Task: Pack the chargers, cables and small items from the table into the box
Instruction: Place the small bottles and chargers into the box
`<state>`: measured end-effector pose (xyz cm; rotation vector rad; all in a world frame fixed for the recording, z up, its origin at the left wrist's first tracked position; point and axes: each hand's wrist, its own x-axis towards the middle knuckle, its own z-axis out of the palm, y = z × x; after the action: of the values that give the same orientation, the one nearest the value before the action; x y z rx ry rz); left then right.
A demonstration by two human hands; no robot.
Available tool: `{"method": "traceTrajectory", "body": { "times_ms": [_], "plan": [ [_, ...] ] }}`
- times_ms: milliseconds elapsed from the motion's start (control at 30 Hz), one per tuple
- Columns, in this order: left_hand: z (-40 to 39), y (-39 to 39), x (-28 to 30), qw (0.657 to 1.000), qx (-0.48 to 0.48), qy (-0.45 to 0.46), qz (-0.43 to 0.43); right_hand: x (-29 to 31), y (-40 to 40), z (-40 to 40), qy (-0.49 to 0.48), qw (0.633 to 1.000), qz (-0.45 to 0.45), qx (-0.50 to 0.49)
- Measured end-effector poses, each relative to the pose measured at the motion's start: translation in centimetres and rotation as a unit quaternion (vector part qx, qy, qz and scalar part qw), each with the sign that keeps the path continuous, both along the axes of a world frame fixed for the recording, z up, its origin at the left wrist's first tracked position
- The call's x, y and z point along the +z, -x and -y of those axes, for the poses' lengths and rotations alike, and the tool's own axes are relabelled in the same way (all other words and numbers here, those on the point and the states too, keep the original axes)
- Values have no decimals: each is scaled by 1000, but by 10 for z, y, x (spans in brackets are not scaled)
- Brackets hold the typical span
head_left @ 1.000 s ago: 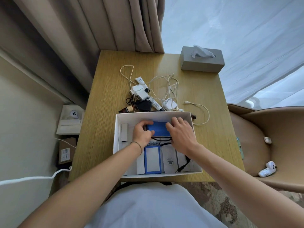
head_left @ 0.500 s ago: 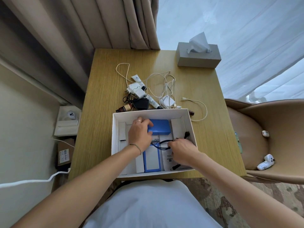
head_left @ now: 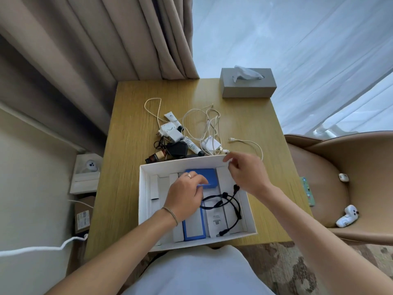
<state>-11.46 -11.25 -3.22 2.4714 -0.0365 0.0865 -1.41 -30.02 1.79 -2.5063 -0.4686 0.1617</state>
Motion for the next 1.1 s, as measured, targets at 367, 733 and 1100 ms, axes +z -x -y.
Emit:
{"method": "traceTrajectory", "body": {
  "times_ms": [367, 733, 1100],
  "plan": [
    [-18, -58, 52, 998, -10, -33, 44, -55, -93, 17, 102, 988, -103, -51],
    [-45, -98, 47, 995, 58, -21, -73, -120, -101, 21, 132, 988, -81, -7],
    [-53, -145, 18, 974, -34, -153, -166, -78, -95, 21, -264, 887, -339, -169]
  ]
}}
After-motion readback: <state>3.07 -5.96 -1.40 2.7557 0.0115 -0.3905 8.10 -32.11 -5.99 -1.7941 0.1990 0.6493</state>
